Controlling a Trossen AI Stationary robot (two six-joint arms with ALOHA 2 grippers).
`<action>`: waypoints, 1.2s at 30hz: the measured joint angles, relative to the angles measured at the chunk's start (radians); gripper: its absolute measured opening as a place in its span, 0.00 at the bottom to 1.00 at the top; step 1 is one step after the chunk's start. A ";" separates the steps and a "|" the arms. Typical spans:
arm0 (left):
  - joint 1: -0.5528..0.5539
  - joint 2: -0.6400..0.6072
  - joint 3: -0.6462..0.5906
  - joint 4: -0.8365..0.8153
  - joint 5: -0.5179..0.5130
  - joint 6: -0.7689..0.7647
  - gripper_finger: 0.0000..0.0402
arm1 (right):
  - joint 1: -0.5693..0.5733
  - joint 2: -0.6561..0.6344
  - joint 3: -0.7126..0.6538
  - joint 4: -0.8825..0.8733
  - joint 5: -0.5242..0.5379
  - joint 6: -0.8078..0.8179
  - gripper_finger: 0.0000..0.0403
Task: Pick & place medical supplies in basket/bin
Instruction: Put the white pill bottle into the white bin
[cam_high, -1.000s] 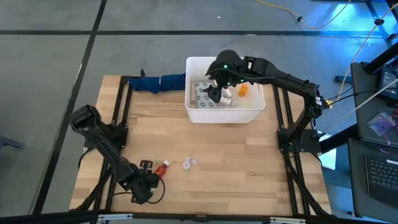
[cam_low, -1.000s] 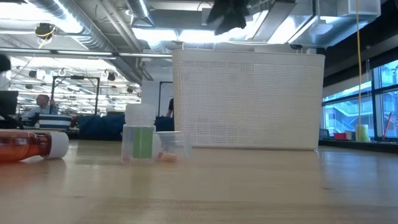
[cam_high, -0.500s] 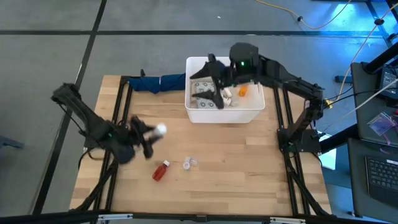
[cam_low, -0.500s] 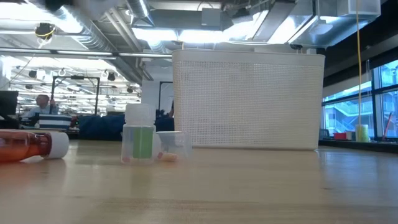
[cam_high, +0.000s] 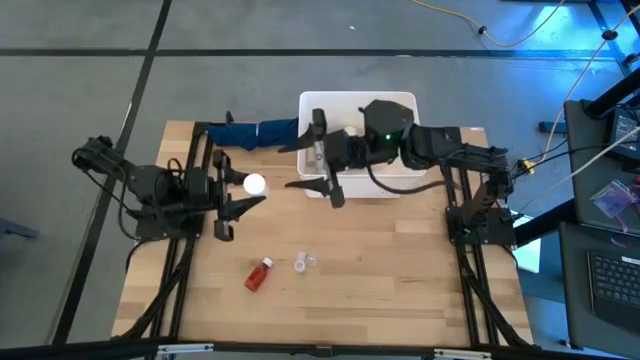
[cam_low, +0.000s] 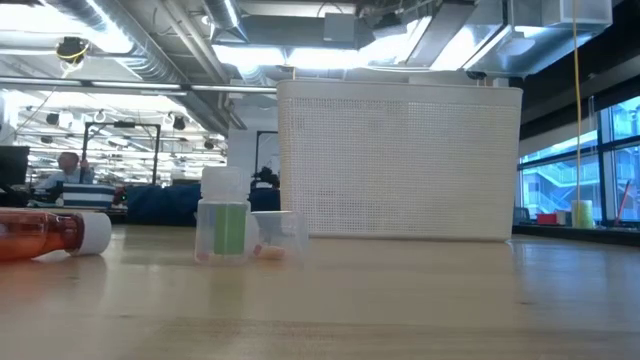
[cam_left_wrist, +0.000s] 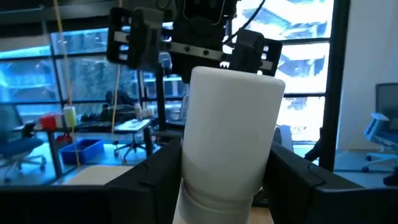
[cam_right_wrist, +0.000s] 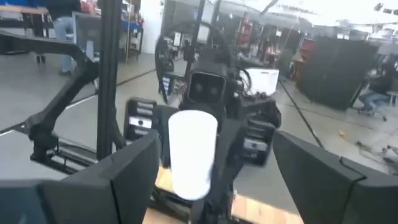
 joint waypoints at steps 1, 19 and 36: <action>0.012 0.000 0.000 0.003 0.023 0.007 0.45 | 0.008 0.004 0.000 0.011 0.000 0.001 0.77; 0.178 0.064 0.000 0.089 0.234 -0.011 0.45 | 0.040 0.075 0.000 0.095 0.001 0.082 0.77; 0.210 0.064 0.000 0.098 0.216 -0.013 0.46 | 0.037 0.075 0.000 0.055 0.056 0.109 0.45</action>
